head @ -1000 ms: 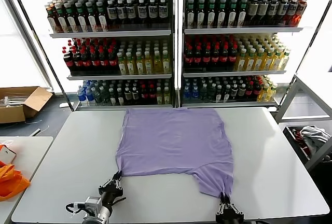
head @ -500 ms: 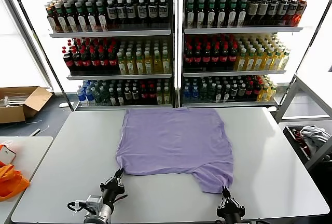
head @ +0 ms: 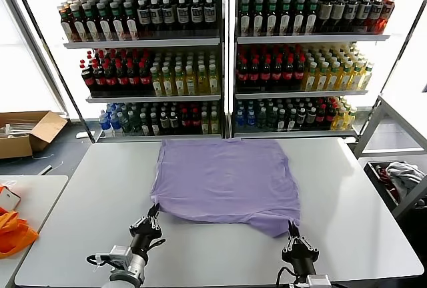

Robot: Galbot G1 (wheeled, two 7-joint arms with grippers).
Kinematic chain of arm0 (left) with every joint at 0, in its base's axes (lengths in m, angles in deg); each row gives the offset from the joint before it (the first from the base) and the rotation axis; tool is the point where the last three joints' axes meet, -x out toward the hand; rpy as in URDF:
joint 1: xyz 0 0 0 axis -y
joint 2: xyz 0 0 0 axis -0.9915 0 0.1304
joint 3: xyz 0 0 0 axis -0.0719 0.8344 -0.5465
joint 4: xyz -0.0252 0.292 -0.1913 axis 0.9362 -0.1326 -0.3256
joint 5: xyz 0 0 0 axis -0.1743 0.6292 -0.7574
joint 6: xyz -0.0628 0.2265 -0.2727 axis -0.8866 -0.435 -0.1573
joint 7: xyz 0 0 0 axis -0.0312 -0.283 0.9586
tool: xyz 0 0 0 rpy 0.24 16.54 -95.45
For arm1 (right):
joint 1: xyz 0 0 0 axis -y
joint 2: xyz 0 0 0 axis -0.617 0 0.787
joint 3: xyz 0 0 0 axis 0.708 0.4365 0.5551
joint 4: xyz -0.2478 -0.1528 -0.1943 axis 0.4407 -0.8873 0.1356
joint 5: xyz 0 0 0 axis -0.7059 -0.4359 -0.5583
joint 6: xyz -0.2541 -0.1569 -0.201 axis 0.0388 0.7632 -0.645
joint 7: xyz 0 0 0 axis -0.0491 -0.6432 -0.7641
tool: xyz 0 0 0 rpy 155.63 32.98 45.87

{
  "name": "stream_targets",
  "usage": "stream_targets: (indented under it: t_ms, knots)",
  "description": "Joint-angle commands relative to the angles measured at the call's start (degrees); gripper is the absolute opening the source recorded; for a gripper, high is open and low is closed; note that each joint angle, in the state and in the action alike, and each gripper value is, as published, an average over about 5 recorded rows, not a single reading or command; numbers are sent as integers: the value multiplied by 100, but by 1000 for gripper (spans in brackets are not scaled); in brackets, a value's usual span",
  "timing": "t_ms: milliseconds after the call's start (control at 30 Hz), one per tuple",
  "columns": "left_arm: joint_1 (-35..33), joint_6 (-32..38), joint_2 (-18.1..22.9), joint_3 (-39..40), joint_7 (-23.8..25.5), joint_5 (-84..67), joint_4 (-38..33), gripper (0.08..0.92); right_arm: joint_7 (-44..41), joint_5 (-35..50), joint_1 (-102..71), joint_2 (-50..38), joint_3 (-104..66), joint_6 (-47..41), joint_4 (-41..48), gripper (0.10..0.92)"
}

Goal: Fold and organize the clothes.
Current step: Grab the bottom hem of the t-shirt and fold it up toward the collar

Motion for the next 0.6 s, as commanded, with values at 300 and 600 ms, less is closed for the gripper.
stream_targets:
  t_ms: [300,600]
  knots:
    - [592,83,-163,-16,-48,-294,360,83,-175,389,1631,-44,-98,-78,772,108]
    - [1217,-5,-319,166,-63,-418,924,83,-177,443,2448,-63,127,-234,1488,108]
